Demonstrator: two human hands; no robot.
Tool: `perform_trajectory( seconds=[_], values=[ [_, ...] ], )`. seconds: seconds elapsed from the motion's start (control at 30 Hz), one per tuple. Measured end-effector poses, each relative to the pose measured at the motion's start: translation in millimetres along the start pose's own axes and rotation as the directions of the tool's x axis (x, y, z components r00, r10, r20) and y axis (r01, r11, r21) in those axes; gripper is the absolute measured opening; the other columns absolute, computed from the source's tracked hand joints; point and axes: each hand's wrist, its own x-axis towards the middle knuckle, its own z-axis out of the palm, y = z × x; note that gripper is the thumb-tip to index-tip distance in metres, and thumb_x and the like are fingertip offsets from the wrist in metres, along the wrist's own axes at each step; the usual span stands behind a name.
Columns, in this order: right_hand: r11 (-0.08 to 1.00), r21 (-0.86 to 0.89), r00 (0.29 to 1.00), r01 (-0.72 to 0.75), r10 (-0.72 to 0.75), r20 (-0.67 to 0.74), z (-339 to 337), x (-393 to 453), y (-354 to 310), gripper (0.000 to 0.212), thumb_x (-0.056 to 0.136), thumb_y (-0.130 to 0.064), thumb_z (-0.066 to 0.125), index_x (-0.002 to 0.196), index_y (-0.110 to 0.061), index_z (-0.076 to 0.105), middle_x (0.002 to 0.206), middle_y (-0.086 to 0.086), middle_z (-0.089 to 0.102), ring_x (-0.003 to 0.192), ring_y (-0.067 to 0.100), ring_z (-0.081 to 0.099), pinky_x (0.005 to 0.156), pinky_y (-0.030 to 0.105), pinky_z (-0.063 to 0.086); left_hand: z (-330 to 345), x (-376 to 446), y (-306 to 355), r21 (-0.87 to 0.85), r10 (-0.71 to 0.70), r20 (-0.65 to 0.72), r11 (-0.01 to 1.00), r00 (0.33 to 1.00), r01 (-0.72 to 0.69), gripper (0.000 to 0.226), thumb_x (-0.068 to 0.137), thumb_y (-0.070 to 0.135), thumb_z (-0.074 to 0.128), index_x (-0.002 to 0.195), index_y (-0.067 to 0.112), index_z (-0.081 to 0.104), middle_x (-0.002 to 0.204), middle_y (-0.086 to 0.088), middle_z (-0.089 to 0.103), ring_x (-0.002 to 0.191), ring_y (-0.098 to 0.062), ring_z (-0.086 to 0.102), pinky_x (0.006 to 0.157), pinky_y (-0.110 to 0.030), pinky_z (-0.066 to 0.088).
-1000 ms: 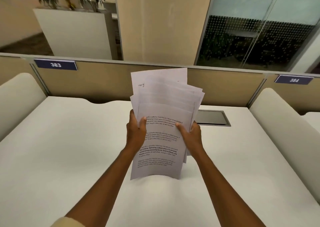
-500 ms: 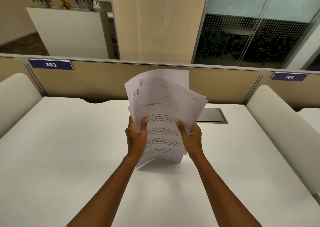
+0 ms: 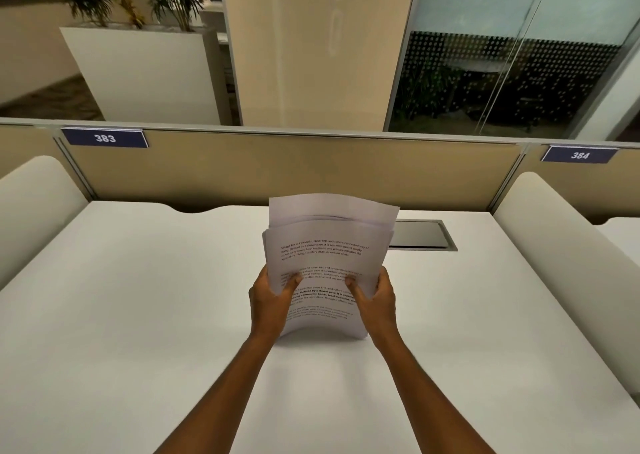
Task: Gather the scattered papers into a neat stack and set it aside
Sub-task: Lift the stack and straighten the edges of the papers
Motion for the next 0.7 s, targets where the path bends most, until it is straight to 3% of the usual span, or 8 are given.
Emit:
perform_trajectory(
  seconds=[0.13,0.27,0.43,0.6,0.7],
  values=[
    [0.999,0.031,1.000,0.020,-0.020,-0.008,-3.1,4.8,0.2,0.042,0.089,-0.020,0.070,0.123,-0.025,0.045,0.117,-0.004,0.062,0.104,0.015,0.064,0.084,0.028,0.057,1.8,0.6,-9.8,-0.044,-0.061,0.006,0.997,0.998,0.061,0.025,0.091,0.017,0.066,0.115,0.020,0.059,0.108,-0.002,0.069,0.098,-0.025,0.068,0.074,-0.034,0.061],
    [0.999,-0.005,0.999,0.052,-0.052,-0.005,-4.7,9.8,-6.1,0.029,0.094,-0.017,0.063,0.119,-0.017,0.049,0.115,0.002,0.064,0.099,0.017,0.065,0.082,0.031,0.059,2.9,3.1,-6.7,-0.037,-0.030,0.009,0.999,1.000,0.030,0.026,0.096,0.020,0.059,0.121,0.017,0.057,0.110,-0.002,0.068,0.096,-0.022,0.068,0.065,-0.021,0.059],
    [0.994,-0.017,0.994,0.104,-0.104,0.015,-6.7,14.3,-15.7,0.022,0.097,-0.016,0.057,0.114,-0.026,0.047,0.109,-0.003,0.062,0.098,0.016,0.064,0.075,0.024,0.056,4.4,9.6,3.1,-0.067,-0.013,0.001,0.998,1.000,0.013,0.032,0.095,0.027,0.060,0.125,0.018,0.056,0.111,-0.002,0.067,0.096,-0.021,0.067,0.065,-0.022,0.059],
    [0.997,-0.031,0.997,0.077,-0.077,0.015,-7.6,7.8,-5.3,0.030,0.096,-0.020,0.059,0.121,-0.022,0.045,0.116,-0.001,0.060,0.103,0.017,0.063,0.084,0.035,0.060,3.8,9.4,-1.6,-0.053,-0.011,0.029,0.998,1.000,0.013,0.027,0.091,0.034,0.063,0.117,0.026,0.056,0.110,0.005,0.067,0.097,-0.019,0.067,0.068,-0.023,0.058],
    [0.998,-0.021,0.998,0.059,-0.059,-0.010,-8.9,5.8,-7.3,0.036,0.093,-0.021,0.063,0.122,-0.023,0.042,0.114,-0.008,0.058,0.099,0.008,0.060,0.082,0.029,0.059,5.3,10.6,-5.3,-0.021,-0.023,0.047,0.999,0.999,0.025,0.038,0.086,0.029,0.071,0.120,0.025,0.053,0.112,0.007,0.064,0.098,-0.017,0.065,0.076,-0.028,0.058]
  ],
)
